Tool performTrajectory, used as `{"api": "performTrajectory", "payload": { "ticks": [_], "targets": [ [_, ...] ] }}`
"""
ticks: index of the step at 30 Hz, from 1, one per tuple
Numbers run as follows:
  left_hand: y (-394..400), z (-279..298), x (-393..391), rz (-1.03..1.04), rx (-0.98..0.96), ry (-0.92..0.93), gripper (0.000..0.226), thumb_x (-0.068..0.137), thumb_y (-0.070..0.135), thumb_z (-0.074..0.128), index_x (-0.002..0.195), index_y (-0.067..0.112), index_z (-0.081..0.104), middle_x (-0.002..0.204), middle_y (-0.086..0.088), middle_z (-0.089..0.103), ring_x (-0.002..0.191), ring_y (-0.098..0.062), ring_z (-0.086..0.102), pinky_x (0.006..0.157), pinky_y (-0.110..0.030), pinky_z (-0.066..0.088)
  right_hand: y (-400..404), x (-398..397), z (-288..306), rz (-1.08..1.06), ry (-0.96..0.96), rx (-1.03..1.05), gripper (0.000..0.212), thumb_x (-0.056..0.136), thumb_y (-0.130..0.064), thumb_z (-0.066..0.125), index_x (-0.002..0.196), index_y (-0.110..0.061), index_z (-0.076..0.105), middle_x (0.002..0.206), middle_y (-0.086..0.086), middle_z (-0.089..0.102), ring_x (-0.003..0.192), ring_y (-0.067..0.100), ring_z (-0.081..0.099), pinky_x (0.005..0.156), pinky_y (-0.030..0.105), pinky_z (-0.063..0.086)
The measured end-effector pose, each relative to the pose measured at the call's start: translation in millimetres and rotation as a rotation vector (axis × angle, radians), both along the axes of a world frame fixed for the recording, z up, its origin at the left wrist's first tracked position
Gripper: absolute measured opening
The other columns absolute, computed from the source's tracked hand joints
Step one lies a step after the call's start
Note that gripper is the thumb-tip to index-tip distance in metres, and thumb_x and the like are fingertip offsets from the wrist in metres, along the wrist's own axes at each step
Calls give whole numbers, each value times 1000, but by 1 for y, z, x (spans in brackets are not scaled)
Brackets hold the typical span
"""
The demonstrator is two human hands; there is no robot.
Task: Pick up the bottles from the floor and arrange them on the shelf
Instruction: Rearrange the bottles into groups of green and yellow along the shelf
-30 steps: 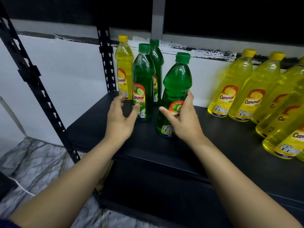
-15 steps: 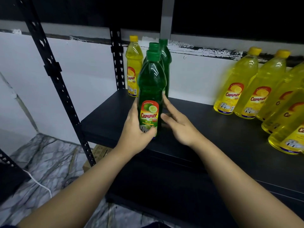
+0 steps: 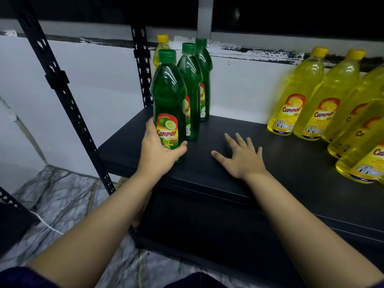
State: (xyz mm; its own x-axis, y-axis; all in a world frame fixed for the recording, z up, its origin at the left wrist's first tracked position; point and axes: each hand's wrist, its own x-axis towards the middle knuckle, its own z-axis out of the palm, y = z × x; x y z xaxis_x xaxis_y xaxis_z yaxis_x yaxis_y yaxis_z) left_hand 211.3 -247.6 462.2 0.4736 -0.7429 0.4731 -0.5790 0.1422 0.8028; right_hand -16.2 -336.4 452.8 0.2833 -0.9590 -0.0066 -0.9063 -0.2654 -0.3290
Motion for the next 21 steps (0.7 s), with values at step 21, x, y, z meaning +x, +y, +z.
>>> {"api": "performTrajectory", "payload": {
  "ticks": [21],
  "targets": [
    [-12, -2, 6, -79, 22, 46, 87, 71, 40, 93, 139, 18, 42, 126, 2, 62, 112, -11, 63, 80, -6, 47, -63, 95, 24, 196, -596, -10, 62, 86, -32, 86, 139, -20, 57, 119, -1, 74, 107, 19, 71, 98, 36, 56]
  ]
}}
